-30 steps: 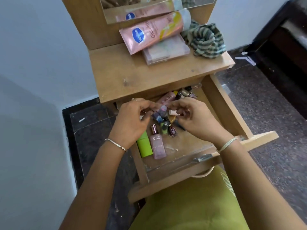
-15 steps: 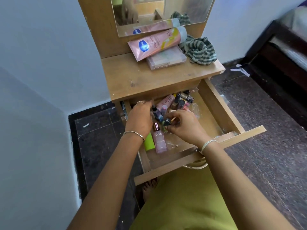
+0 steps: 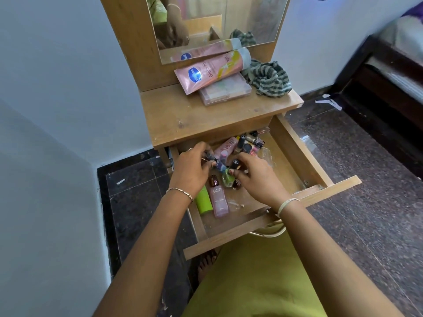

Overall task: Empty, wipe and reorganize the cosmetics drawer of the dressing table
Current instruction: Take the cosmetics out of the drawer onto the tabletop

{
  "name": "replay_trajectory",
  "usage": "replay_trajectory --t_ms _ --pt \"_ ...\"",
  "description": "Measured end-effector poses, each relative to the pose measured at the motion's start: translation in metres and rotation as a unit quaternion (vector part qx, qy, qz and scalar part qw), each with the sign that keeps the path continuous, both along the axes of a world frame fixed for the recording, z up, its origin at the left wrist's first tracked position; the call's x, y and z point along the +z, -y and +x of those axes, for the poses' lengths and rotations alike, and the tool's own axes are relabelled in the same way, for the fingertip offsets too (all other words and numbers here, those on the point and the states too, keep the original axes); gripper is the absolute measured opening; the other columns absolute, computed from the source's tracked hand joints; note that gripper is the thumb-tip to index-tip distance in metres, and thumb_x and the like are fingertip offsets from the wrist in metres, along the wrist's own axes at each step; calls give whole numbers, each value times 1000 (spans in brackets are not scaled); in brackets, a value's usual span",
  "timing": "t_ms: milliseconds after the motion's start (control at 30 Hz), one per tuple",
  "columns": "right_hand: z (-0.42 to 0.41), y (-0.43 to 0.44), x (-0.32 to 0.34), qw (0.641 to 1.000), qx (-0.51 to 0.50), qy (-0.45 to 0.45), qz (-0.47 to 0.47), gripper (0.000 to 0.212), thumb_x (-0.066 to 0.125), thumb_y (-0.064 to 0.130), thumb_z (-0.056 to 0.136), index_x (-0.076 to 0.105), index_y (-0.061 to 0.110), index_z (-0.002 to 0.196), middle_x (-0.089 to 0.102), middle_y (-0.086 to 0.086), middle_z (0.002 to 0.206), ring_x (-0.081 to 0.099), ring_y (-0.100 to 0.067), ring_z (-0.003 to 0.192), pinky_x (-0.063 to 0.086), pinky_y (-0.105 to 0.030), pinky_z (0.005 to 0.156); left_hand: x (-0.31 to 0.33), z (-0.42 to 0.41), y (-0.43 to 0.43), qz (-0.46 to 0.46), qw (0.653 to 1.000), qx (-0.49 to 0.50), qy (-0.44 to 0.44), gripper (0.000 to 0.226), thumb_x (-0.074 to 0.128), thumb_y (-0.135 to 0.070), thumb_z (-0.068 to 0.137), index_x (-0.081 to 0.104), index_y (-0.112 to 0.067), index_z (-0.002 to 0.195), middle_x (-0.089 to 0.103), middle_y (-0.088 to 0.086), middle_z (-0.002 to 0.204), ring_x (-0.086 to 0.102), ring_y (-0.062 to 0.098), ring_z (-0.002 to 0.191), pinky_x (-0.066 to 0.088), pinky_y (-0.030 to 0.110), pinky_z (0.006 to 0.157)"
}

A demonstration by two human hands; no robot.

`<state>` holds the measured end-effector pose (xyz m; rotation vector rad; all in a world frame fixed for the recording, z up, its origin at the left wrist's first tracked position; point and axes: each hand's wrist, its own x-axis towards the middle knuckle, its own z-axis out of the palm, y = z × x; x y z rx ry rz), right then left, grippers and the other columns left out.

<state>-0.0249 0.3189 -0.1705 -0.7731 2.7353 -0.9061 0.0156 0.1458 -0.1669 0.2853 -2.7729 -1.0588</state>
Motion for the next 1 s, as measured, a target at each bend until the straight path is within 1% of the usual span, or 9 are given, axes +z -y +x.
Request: replay_trajectory --t_ms 100,167,233,367,433,533,600,700,1000 --pt "1 -10 13 996 -39 20 -73 21 64 18 89 57 25 107 65 11 97 61 -7 88 49 -24 76 13 7 2 66 996 18 -48 22 71 -11 80 58 -22 94 67 -2 91 64 15 85 55 37 78" --pt "-1 -14 25 990 -63 18 -125 24 65 14 88 55 28 105 64 16 93 61 1 88 51 -19 78 26 8 5 116 990 33 -70 22 72 -13 80 58 -23 94 66 -4 88 63 11 81 54 30 76" --pt "-8 -15 38 985 -83 -4 -153 27 66 14 88 55 27 109 62 15 95 60 1 88 53 -22 78 41 4 7 159 982 39 -92 22 73 -12 80 59 -23 93 65 -9 84 62 3 76 52 21 73" --pt "-33 -10 60 971 -126 -63 -192 31 65 14 88 51 26 113 62 14 91 59 5 81 49 -15 73 72 -22 10 127 985 27 -117 17 72 -16 80 61 -23 91 61 -16 77 57 -8 66 47 8 64" --pt "-51 -5 69 967 -147 -93 -186 32 65 14 88 50 24 113 61 14 88 58 4 78 47 -16 71 83 -43 10 99 989 13 -112 14 71 -19 82 62 -21 92 60 -14 74 56 -3 65 48 11 64" --pt "-77 2 78 964 -168 -127 -159 33 63 12 88 49 17 117 64 2 100 63 -17 92 51 -34 82 92 -77 4 69 993 -9 -94 17 69 -19 83 62 -12 97 58 -7 75 54 6 66 46 16 67" --pt "-92 6 80 965 -183 -137 -130 34 61 12 89 47 15 120 66 -6 106 63 -26 98 50 -40 87 94 -97 -2 52 994 -15 -95 19 69 -18 83 63 -10 99 64 -1 82 57 9 71 45 16 70" --pt "-109 11 80 965 -195 -145 -98 36 61 14 89 46 14 123 67 -12 109 63 -32 102 50 -41 87 95 -122 -10 18 996 -13 -86 22 69 -19 83 65 -9 102 69 5 94 61 16 86 46 24 78" --pt "-131 19 76 966 -175 -180 -60 34 58 9 89 45 8 121 66 -18 104 62 -37 98 49 -42 83 94 -153 -22 20 995 -19 -97 18 70 -14 82 67 -13 100 70 3 95 63 14 86 50 27 83"
